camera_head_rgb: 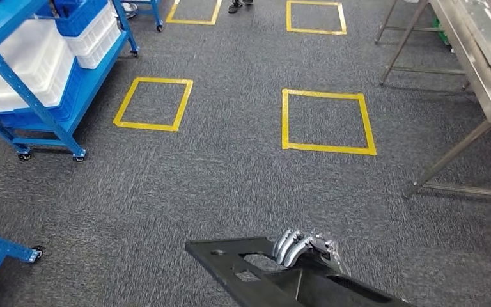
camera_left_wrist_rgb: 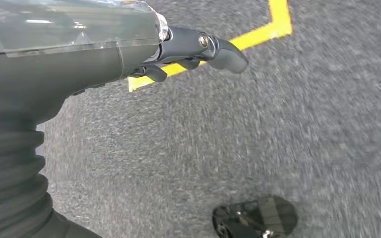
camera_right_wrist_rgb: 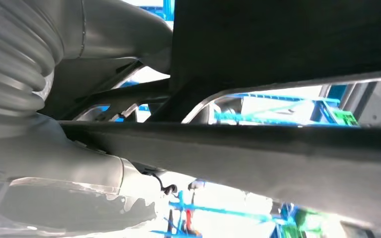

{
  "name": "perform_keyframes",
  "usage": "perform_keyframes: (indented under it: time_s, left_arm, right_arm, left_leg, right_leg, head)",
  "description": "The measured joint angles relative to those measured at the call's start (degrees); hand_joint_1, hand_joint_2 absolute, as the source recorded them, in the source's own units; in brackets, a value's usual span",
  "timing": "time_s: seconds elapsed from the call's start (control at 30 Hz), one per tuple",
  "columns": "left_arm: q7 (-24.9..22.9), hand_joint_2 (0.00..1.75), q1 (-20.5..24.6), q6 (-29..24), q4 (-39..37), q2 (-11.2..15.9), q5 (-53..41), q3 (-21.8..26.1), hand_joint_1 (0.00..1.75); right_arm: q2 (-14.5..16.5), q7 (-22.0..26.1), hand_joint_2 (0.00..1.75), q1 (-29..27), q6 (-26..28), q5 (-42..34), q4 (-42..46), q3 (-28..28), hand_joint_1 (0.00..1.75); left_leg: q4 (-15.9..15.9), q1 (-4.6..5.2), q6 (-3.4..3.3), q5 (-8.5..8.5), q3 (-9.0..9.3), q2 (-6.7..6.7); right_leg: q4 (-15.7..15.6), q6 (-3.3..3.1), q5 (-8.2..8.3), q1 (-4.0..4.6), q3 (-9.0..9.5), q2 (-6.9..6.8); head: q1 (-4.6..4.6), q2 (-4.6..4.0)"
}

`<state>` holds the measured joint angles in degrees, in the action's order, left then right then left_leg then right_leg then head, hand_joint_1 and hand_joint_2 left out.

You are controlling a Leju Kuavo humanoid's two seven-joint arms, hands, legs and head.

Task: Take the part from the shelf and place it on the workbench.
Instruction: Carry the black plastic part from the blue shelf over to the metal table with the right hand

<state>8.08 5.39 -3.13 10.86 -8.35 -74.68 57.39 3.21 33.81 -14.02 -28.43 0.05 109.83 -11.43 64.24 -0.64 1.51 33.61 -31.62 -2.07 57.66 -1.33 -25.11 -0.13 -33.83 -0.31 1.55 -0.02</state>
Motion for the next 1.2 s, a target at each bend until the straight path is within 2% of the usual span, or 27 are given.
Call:
perform_keyframes:
  time_s: [0.07, 0.1, 0.13, 0.17, 0.2, 0.27, 0.3, 0.33, 0.4, 0.43, 0.47, 0.53, 0.57, 0.6, 0.63, 0.67, 0.73, 0.8, 0.83, 0.9, 0.93, 1.0, 1.03, 1.1, 1.13, 1.17, 1.2]
  left_arm:
    - [0.0, 1.75, -0.3, -0.2, 0.0, -0.2, 0.4, 0.0, 0.00]
    - [0.0, 1.75, -0.5, -0.3, 0.0, -0.4, 0.6, 0.0, 0.00]
    - [0.0, 1.75, -0.5, -0.4, 0.0, -0.5, 0.7, 0.0, 0.00]
    - [0.0, 1.75, -0.5, -0.4, 0.0, -0.6, 0.8, 0.0, 0.00]
    - [0.0, 1.75, -0.5, -0.5, 0.0, -0.7, 0.8, 0.0, 0.00]
    - [0.0, 1.75, -0.5, -0.5, 0.0, -1.0, 0.9, 0.0, 0.00]
    - [0.0, 1.75, -0.5, -0.6, 0.0, -1.2, 0.9, 0.0, 0.00]
    - [-0.1, 1.75, -0.6, -0.6, 0.0, -1.4, 1.0, 0.0, 0.00]
    - [-0.2, 1.75, -0.5, -0.6, 0.0, -1.7, 1.1, 0.1, 0.00]
    - [-0.2, 1.75, -0.5, -0.6, 0.0, -1.9, 1.2, 0.1, 0.00]
    - [-0.2, 1.75, -0.5, -0.6, 0.0, -2.0, 1.3, 0.1, 0.00]
    - [-0.4, 1.75, -0.6, -0.6, 0.0, -2.2, 1.5, 0.2, 0.00]
    - [-0.6, 1.75, -0.8, -0.6, 0.0, -2.3, 1.6, 0.3, 0.00]
    - [-0.7, 1.75, -0.9, -0.6, 0.0, -2.3, 1.7, 0.4, 0.00]
    - [-0.8, 1.75, -0.9, -0.6, 0.0, -2.3, 1.8, 0.5, 0.00]
    - [-0.9, 1.75, -0.9, -0.6, 0.0, -2.3, 1.8, 0.5, 0.00]
    - [-1.0, 1.75, -0.7, -0.6, 0.0, -2.3, 1.8, 0.5, 0.00]
    - [-1.1, 1.75, -0.7, -0.7, 0.0, -2.4, 1.8, 0.5, 0.00]
    - [-1.2, 1.75, -0.7, -0.8, 0.0, -2.4, 1.8, 0.5, 0.00]
    - [-1.3, 1.75, -0.6, -1.1, 0.0, -2.4, 1.9, 0.6, 0.00]
    - [-1.2, 1.75, -0.5, -1.2, 0.0, -2.4, 2.1, 0.6, 0.00]
    - [-0.5, 1.75, -0.3, -1.5, 0.0, -2.3, 2.6, 0.8, 0.00]
    - [0.1, 1.75, -0.3, -1.6, 0.0, -2.2, 2.9, 1.0, 0.00]
    - [1.5, 1.75, -0.3, -1.9, 0.0, -2.0, 3.4, 1.5, 0.00]
    - [2.1, 1.75, -0.3, -2.1, 0.0, -1.9, 3.6, 1.7, 0.00]
    - [2.6, 1.75, -0.2, -2.2, 0.0, -1.9, 3.7, 1.8, 0.00]
    - [2.9, 1.75, 0.0, -2.3, 0.0, -1.8, 3.8, 1.9, 0.00]
  right_arm:
    - [0.0, -0.1, 1.75, -0.2, 0.1, 0.0, 0.1, 0.0, 1.24]
    - [0.0, -0.1, 1.75, -0.3, 0.2, -0.1, 0.1, 0.0, 1.24]
    - [0.0, -0.2, 1.75, -0.3, 0.3, -0.1, 0.1, 0.0, 1.24]
    - [0.0, -0.3, 1.75, -0.4, 0.4, -0.1, 0.1, 0.0, 1.24]
    - [0.0, -0.4, 1.75, -0.4, 0.4, -0.1, 0.1, 0.0, 1.24]
    - [0.0, -0.6, 1.75, -0.3, 0.3, -0.1, 0.1, 0.0, 1.24]
    - [0.0, -0.6, 1.75, -0.3, 0.2, -0.1, 0.1, 0.0, 1.24]
    - [0.0, -0.6, 1.75, -0.4, 0.1, -0.1, 0.1, 0.0, 1.24]
    - [-0.1, -0.7, 1.75, -0.7, -0.1, -0.1, 0.1, 0.1, 1.24]
    - [-0.1, -0.7, 1.75, -0.8, -0.2, -0.1, 0.1, 0.1, 1.24]
    - [-0.2, -0.7, 1.75, -0.8, -0.3, -0.1, 0.1, 0.1, 1.24]
    - [-0.3, -0.7, 1.75, -0.7, -0.4, -0.1, 0.0, 0.1, 1.24]
    - [-0.4, -0.7, 1.75, -0.6, -0.5, -0.1, -0.1, 0.1, 1.24]
    - [-0.4, -0.7, 1.75, -0.6, -0.6, -0.1, -0.3, 0.1, 1.24]
    - [-0.5, -0.7, 1.75, -0.6, -0.8, -0.1, -0.5, 0.1, 1.24]
    - [-0.6, -0.7, 1.75, -0.6, -0.9, -0.1, -0.6, 0.1, 1.24]
    - [-0.8, -0.7, 1.75, -0.5, -1.2, -0.1, -0.8, 0.1, 1.24]
    - [-0.9, -0.7, 1.75, -0.2, -1.3, -0.1, -0.9, 0.1, 1.24]
    - [-0.9, -0.7, 1.75, 0.0, -1.3, -0.1, -0.9, 0.1, 1.24]
    - [-1.0, -0.7, 1.75, 0.2, -1.5, -0.1, -0.9, 0.1, 1.24]
    - [-1.0, -0.7, 1.75, 0.4, -1.6, -0.2, -0.9, 0.1, 1.24]
    - [-1.0, -0.6, 1.75, 1.5, -2.2, -0.5, -1.4, 0.2, 1.24]
    - [-1.0, -0.5, 1.75, 2.3, -2.6, -0.7, -1.8, 0.2, 1.24]
    - [-1.0, -0.2, 1.75, 3.5, -3.4, -1.2, -2.8, 0.2, 1.24]
    - [-1.0, -0.1, 1.75, 3.9, -3.8, -1.3, -3.3, 0.2, 1.24]
    - [-1.0, 0.0, 1.75, 4.4, -4.1, -1.5, -3.7, 0.3, 1.24]
    - [-1.0, 0.0, 1.75, 5.0, -4.3, -1.5, -4.1, 0.3, 1.24]
  left_leg:
    - [7.7, -0.04, 0.20, 3.16, -3.74, 1.39]
    - [9.8, -0.06, 0.27, 3.35, -4.94, 1.57]
    - [9.6, -0.11, 0.32, 2.33, -5.16, 1.63]
    - [7.2, -0.21, 0.35, 0.26, -4.32, 1.83]
    - [3.2, -0.40, 0.36, -2.22, -2.75, 2.49]
    - [-3.5, -0.81, 0.23, -5.00, -0.05, 5.37]
    - [-5.0, -0.85, 0.05, -5.29, 0.49, 6.44]
    - [-5.3, -0.77, -0.25, -5.07, 0.60, 6.93]
    - [-5.6, -0.63, -1.07, -5.41, 0.67, 5.73]
    - [-5.9, -0.64, -1.54, -5.61, 0.77, 5.07]
    - [-6.2, -0.64, -1.95, -5.83, 0.82, 4.30]
    - [-6.5, -0.39, -2.43, -5.96, 0.85, 2.69]
    - [-6.5, -0.22, -2.53, -5.94, 0.82, 1.81]
    - [-6.4, -0.08, -2.58, -5.89, 0.80, 0.99]
    - [-6.4, 0.03, -2.60, -5.83, 0.80, 0.24]
    - [-6.4, 0.10, -2.58, -5.77, 0.85, -0.42]
    - [-6.4, 0.22, -2.41, -5.58, 1.10, -1.52]
    - [-6.5, 0.35, -1.99, -5.38, 1.36, -2.37]
    - [-6.6, 0.35, -1.71, -5.31, 1.46, -2.80]
    - [-6.7, 0.28, -1.12, -5.13, 1.68, -3.63]
    - [-6.3, 0.21, -0.85, -4.75, 1.70, -3.30]
    - [-2.7, 0.09, -0.46, -2.45, 0.28, -1.11]
    - [0.9, 0.00, -0.34, -0.62, -1.30, 0.29]
    - [8.1, -0.03, -0.11, 2.16, -4.90, 1.44]
    - [9.6, -0.05, -0.03, 2.11, -5.81, 1.58]
    - [8.7, -0.09, 0.03, 0.81, -5.64, 1.67]
    - [5.7, -0.19, 0.07, -1.40, -4.47, 1.98]
  right_leg:
    - [0.0, -0.23, 0.03, -0.01, 0.00, 1.36]
    - [0.1, -0.23, 0.03, -0.01, 0.03, 2.12]
    - [0.2, -0.20, 0.01, -0.03, 0.07, 2.91]
    - [0.3, -0.09, -0.05, -0.08, 0.14, 3.71]
    - [0.5, 0.09, -0.15, -0.13, 0.18, 4.46]
    - [1.2, 0.73, -0.38, -0.11, -0.14, 5.82]
    - [1.4, 1.12, -0.37, -0.16, -0.43, 6.38]
    - [1.5, 1.56, -0.24, -0.22, -0.72, 6.98]
    - [1.5, 2.38, -0.01, -0.51, -1.13, 7.76]
    - [2.1, 2.67, -0.43, -0.49, -1.52, 7.04]
    - [3.9, 2.90, -1.53, -0.44, -2.41, 5.58]
    - [10.6, 3.19, -5.16, -0.34, -5.63, 2.10]
    - [14.4, 3.33, -6.77, -0.41, -7.46, 1.23]
    - [17.0, 3.39, -7.50, -0.50, -8.63, 0.86]
    - [17.4, 3.38, -7.18, -0.56, -8.75, 0.67]
    - [15.6, 3.28, -5.93, -0.58, -7.68, 0.47]
    - [7.4, 2.67, -2.60, -0.29, -3.02, -1.01]
    - [1.5, 1.80, -1.12, 0.31, 0.15, -2.75]
    - [0.8, 1.44, -1.23, 0.58, 0.44, -3.04]
    - [0.4, 0.86, -0.95, 0.59, 0.44, -2.01]
    - [0.0, 0.62, -0.74, 0.44, 0.59, -1.43]
    - [-0.6, 0.09, -0.31, 0.03, 0.92, -0.35]
    - [-0.7, -0.04, -0.27, 0.03, 0.95, 0.18]
    - [-0.6, -0.19, -0.28, 0.00, 0.92, 1.46]
    - [-0.5, -0.19, -0.30, -0.01, 0.94, 2.13]
    - [-0.4, -0.13, -0.33, -0.04, 0.96, 2.86]
    - [-0.2, 0.00, -0.42, -0.10, 0.98, 3.59]
  head:
    - [0.01, 0.01]
    - [0.01, 0.01]
    - [0.01, 0.01]
    - [0.01, 0.00]
    - [0.01, 0.00]
    - [-0.01, 0.01]
    - [-0.02, 0.01]
    - [-0.03, 0.01]
    - [-0.04, 0.00]
    - [-0.04, 0.00]
    - [-0.05, 0.00]
    - [-0.05, 0.01]
    - [-0.05, 0.01]
    - [-0.05, 0.01]
    - [-0.06, 0.01]
    - [-0.06, 0.01]
    - [-0.05, 0.01]
    - [-0.05, 0.00]
    - [-0.04, 0.00]
    - [-0.04, 0.00]
    - [-0.04, 0.00]
    - [-0.04, 0.00]
    - [-0.04, 0.00]
    - [-0.04, 0.01]
    - [-0.04, 0.01]
    - [-0.04, 0.01]
    - [-0.04, 0.01]
